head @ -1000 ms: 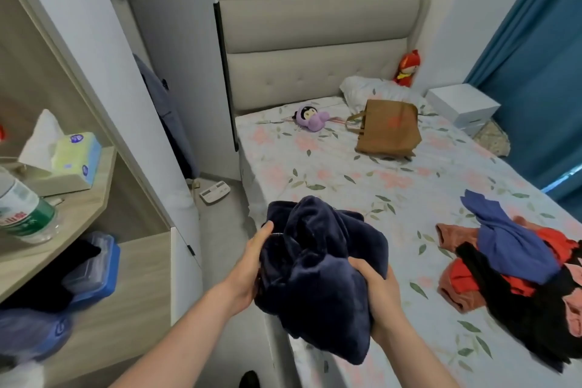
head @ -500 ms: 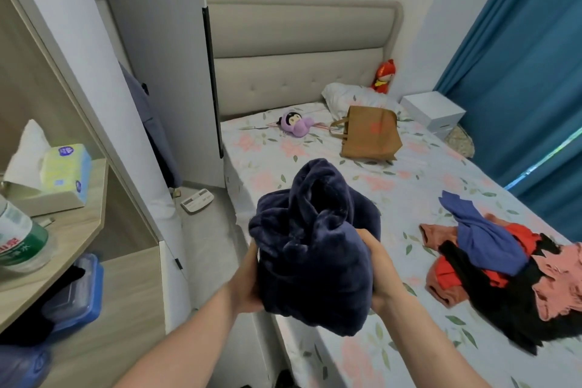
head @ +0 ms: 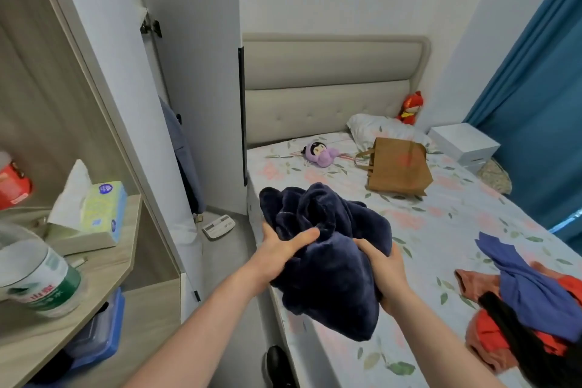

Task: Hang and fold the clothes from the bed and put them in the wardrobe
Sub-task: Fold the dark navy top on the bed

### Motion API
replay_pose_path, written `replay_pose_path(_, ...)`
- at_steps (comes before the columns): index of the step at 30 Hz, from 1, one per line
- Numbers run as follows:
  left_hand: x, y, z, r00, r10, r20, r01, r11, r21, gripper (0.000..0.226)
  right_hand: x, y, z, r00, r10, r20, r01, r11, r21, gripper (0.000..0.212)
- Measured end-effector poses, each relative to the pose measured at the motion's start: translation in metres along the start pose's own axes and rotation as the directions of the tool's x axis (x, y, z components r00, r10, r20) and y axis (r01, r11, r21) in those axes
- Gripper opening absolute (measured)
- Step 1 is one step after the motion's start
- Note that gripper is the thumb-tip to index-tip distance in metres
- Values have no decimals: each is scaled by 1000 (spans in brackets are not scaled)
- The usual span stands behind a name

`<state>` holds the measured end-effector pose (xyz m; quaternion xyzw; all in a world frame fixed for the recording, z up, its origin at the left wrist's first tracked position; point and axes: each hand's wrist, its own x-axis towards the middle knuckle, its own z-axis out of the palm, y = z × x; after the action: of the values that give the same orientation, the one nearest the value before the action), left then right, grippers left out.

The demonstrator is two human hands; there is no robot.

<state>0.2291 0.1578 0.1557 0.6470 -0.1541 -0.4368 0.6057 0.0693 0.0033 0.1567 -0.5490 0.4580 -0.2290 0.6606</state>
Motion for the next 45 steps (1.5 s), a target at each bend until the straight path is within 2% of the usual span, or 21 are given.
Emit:
replay_pose_path(2,11,8,-6,998,45,-42,-39,992,121,141,15,-3,17,1000,0,25,0,1000,5,49)
replay_pose_path(4,24,16,-15,998,38,-57,-29,989,147,133,31,-9,33,998,-3,62,2,1000,14,48)
replay_pose_path(8,62,40,-35,993,-15,-117,21,998,51,111,72,-31,59,984,-4,178,2,1000,11,59)
replay_pose_path(11,95,66,-46,985,-30,-169,33,999,11,78,113,-57,77,964,16,266,-13,1000,-12,73)
replay_pose_path(13,112,83,-56,982,-33,-186,33,999,-4,66,136,-75,89,951,7,308,-2,1000,-15,76)
replay_pose_path(16,145,113,-74,974,13,-224,-13,1000,1,70,171,-108,112,911,-36,410,42,999,-4,72)
replay_pose_path(21,183,172,-109,950,104,-295,-104,994,16,73,219,-167,165,860,-131,494,122,991,51,55)
replay_pose_path(24,202,206,-134,922,141,-360,-137,990,38,75,240,-196,199,851,-155,501,131,988,83,59)
replay_pose_path(28,231,259,-166,860,210,-466,-227,974,19,62,272,-237,248,862,-164,480,107,984,145,70)
replay_pose_path(30,246,286,-182,827,226,-515,-276,961,-22,57,288,-258,275,851,-178,493,93,977,192,68)
replay_pose_path(33,270,321,-213,803,246,-543,-337,938,-74,77,310,-289,319,833,-215,509,120,970,214,57)
replay_pose_path(34,278,331,-224,792,262,-551,-358,931,-71,76,316,-300,334,826,-228,515,136,968,210,54)
replay_pose_path(40,313,382,-276,708,322,-629,-486,868,-103,28,346,-362,415,757,-298,581,246,954,169,54)
replay_pose_path(45,328,410,-305,638,304,-708,-552,821,-145,31,361,-398,467,709,-321,628,309,942,132,47)
